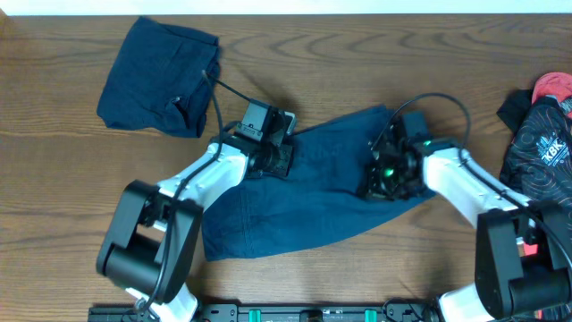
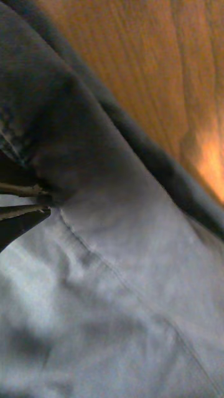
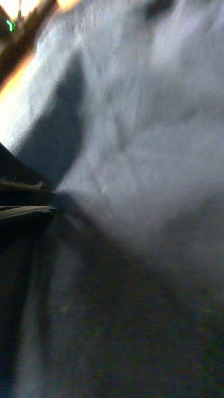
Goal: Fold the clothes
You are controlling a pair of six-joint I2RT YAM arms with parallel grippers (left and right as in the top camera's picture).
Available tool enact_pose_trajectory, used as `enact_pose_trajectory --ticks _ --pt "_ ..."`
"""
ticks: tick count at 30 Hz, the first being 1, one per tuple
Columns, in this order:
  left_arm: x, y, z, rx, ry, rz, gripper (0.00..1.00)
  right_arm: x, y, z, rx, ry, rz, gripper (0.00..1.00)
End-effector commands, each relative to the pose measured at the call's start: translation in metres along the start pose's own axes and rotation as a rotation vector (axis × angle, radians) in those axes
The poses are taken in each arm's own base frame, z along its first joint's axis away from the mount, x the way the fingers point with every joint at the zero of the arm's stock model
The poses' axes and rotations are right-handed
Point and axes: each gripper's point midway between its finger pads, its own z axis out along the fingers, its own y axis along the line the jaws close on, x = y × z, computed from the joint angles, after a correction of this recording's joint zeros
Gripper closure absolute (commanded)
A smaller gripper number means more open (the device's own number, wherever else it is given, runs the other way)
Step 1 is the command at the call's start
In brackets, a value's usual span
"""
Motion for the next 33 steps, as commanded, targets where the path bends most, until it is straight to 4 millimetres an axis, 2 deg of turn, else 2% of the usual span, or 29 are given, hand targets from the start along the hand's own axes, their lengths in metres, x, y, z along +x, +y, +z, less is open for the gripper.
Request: enact_pose_trajectory --ticks 1,4,6,8,12,15,17,19,22,24,26,28,29,31,33 --pt "-0.003 0.028 0.004 -0.137 -0.011 0.023 0.91 0.009 -0.034 0.014 0.141 -0.019 0.111 0.91" --pt "-0.008 0.052 -0.002 -0.226 -0.031 -0.005 0.91 0.018 -0.052 0.018 0.150 -0.017 0.216 0.92" --pt "-0.014 0.070 -0.010 -0.253 -0.050 -0.042 0.91 0.022 -0.066 0.013 0.157 -0.007 0.286 0.97" --pt "-0.020 0.082 -0.018 -0.258 -0.070 -0.074 0.91 0.024 -0.078 0.009 0.177 -0.003 0.333 0.98" --pt "-0.038 0.088 -0.042 -0.216 -0.117 -0.114 0.91 0.024 -0.092 0.002 0.179 -0.005 0.361 0.98" --pt "-0.052 0.077 -0.068 -0.176 -0.157 -0.115 0.89 0.017 -0.084 0.000 0.114 -0.015 0.298 0.95" --pt "-0.057 0.065 -0.090 -0.154 -0.178 -0.105 0.85 0.007 -0.066 -0.004 0.012 -0.033 0.194 0.92" --pt "-0.056 0.042 -0.111 -0.091 -0.188 -0.086 0.83 -0.004 -0.040 -0.012 -0.110 -0.063 0.070 0.90" --pt "-0.040 0.012 -0.130 -0.011 -0.152 -0.072 0.78 -0.020 -0.008 -0.033 -0.245 -0.136 -0.074 0.83" --pt "-0.023 0.001 -0.132 -0.002 -0.092 -0.067 0.78 -0.031 -0.003 -0.042 -0.248 -0.188 -0.095 0.81" --pt "-0.002 -0.004 -0.124 0.002 -0.014 -0.076 0.78 -0.042 -0.010 -0.045 -0.202 -0.237 -0.029 0.81" --pt "0.019 -0.005 -0.110 0.003 0.056 -0.091 0.78 -0.052 -0.026 -0.044 -0.121 -0.272 0.088 0.90" --pt "0.027 -0.004 -0.104 0.002 0.079 -0.094 0.78 -0.055 -0.034 -0.043 -0.078 -0.289 0.128 0.92" --pt "0.048 0.000 -0.088 -0.001 0.138 -0.106 0.78 -0.061 -0.044 -0.042 -0.020 -0.318 0.157 0.94" --pt "0.069 0.006 -0.072 -0.008 0.195 -0.140 0.79 -0.066 -0.045 -0.039 -0.013 -0.330 0.145 0.95"
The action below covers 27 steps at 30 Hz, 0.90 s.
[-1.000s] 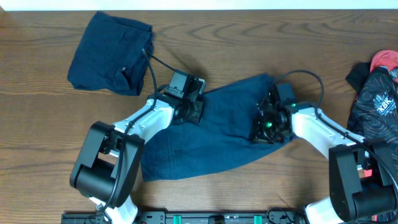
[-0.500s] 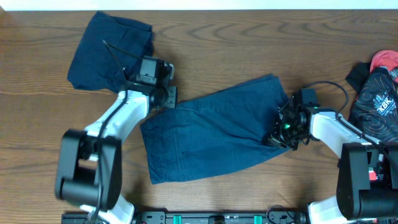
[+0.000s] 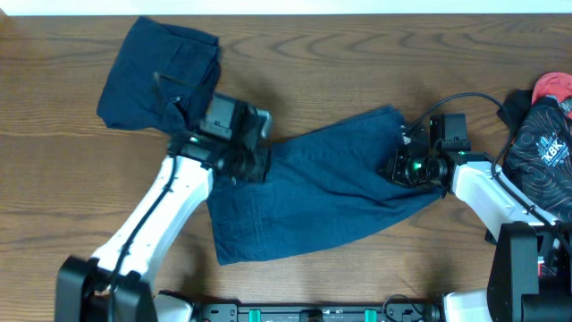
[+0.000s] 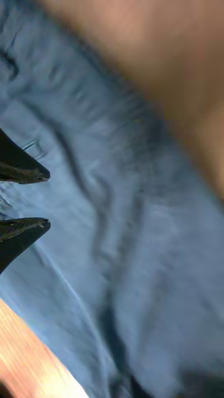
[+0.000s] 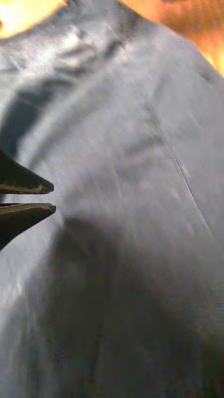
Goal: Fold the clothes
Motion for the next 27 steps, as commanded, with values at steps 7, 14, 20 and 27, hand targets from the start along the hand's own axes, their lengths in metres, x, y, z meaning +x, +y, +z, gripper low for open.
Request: enact_pose_trajectory --ticks 7,14,20,27 --pt "0.087 0.030 0.065 -0.043 0.285 -0.189 0.89 -0.010 -0.032 0.025 0.183 -0.041 0.019 0.99" --pt "0.132 0.071 0.055 -0.304 0.428 -0.339 0.94 -0.039 -0.079 0.024 0.293 -0.170 0.220 0.99" --pt "0.142 0.085 0.044 -0.336 0.466 -0.399 0.94 -0.051 -0.099 0.013 0.292 -0.210 0.267 0.99" --pt "0.123 0.088 0.036 -0.314 0.403 -0.394 0.92 -0.058 -0.073 0.010 0.141 -0.181 0.124 0.96"
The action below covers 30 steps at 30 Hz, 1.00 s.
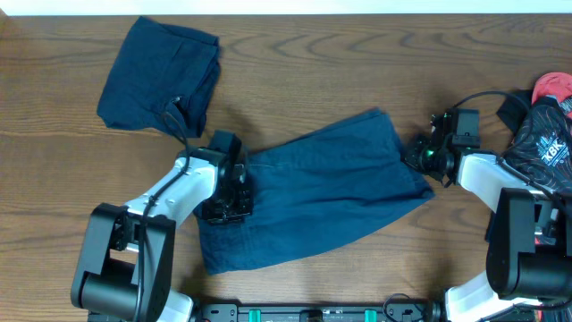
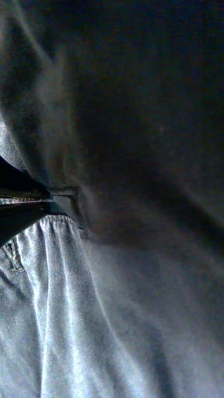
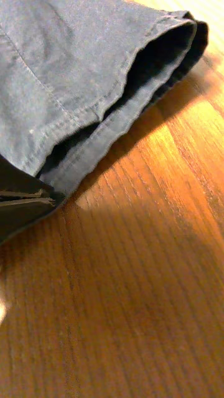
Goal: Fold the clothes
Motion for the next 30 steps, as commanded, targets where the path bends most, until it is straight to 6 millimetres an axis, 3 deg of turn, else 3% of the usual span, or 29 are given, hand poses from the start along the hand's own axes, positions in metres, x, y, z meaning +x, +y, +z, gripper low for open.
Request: enact_pose_trajectory --ticks 1,4,9,13,17,19,22,23,24,25,30 --pt "-0.005 0.030 -0.002 -0.142 -0.032 -0.013 0.92 -0.003 0.000 -0.003 -0.044 0.018 -0.085 0.93" --pt "-0.020 0.014 -0.023 -0.088 -0.112 0.003 0.91 -0.005 0.017 -0.021 -0.122 0.043 -0.126 0.83" --pt "-0.039 -0.015 -0.074 0.027 -0.281 0.046 0.64 0.010 0.022 -0.034 -0.118 0.105 -0.125 0.46" --pt "-0.043 -0.025 -0.108 0.066 -0.401 0.073 0.46 0.034 0.020 -0.022 -0.086 0.165 -0.194 0.34" --pt "-0.038 -0.029 -0.130 0.091 -0.476 0.090 0.41 0.050 0.008 -0.003 0.011 0.182 -0.244 0.30" --pt "-0.034 -0.029 -0.135 0.095 -0.489 0.093 0.40 0.056 0.008 0.007 0.011 0.192 -0.264 0.32" --pt "-0.029 -0.027 -0.139 0.088 -0.494 0.092 0.40 0.068 0.014 0.022 -0.018 0.226 -0.283 0.45" --pt "-0.028 -0.025 -0.139 0.082 -0.491 0.090 0.40 0.071 0.017 0.025 -0.037 0.236 -0.287 0.60" --pt "-0.026 -0.024 -0.138 0.078 -0.486 0.088 0.40 0.073 0.021 0.027 -0.055 0.242 -0.288 0.87" --pt "-0.025 -0.023 -0.138 0.072 -0.480 0.086 0.40 0.071 0.025 0.027 -0.073 0.234 -0.280 0.99" --pt "-0.021 -0.011 -0.135 0.008 -0.466 0.066 0.40 0.029 0.030 0.014 -0.095 0.116 -0.171 0.99"
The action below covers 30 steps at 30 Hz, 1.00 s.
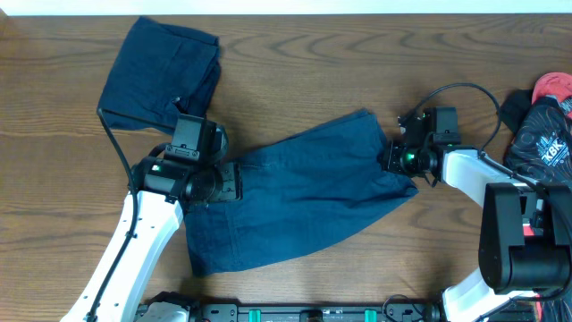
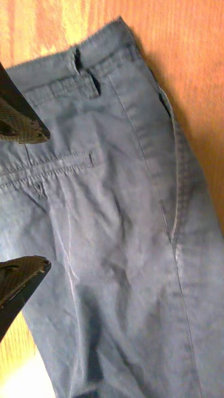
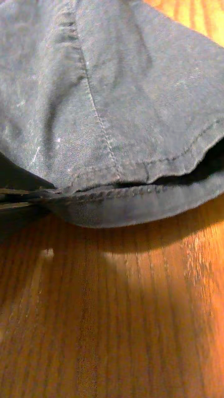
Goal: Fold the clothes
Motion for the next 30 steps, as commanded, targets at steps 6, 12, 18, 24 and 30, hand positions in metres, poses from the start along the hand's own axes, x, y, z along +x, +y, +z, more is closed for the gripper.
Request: enact_pose_trajectory --ticks 6,12,18,24,30 --pt "-0.005 0.012 -0.005 -0.069 -0.028 0.002 0.35 -0.038 -0.060 -0.044 0.110 -0.149 0.247 0.99" --pt "-0.003 0.014 -0.001 -0.079 -0.016 -0.005 0.25 -0.038 -0.075 -0.066 0.054 -0.159 0.310 0.72" --pt "0.014 0.024 0.020 -0.110 0.066 -0.056 0.21 -0.055 -0.047 -0.108 -0.016 -0.262 0.189 0.60" --pt "0.024 0.035 0.054 -0.147 0.145 -0.153 0.17 -0.050 -0.001 -0.141 -0.058 -0.306 0.095 0.57" --pt "0.030 0.053 0.084 -0.178 0.243 -0.263 0.13 -0.005 0.037 -0.107 -0.054 -0.112 0.024 0.57"
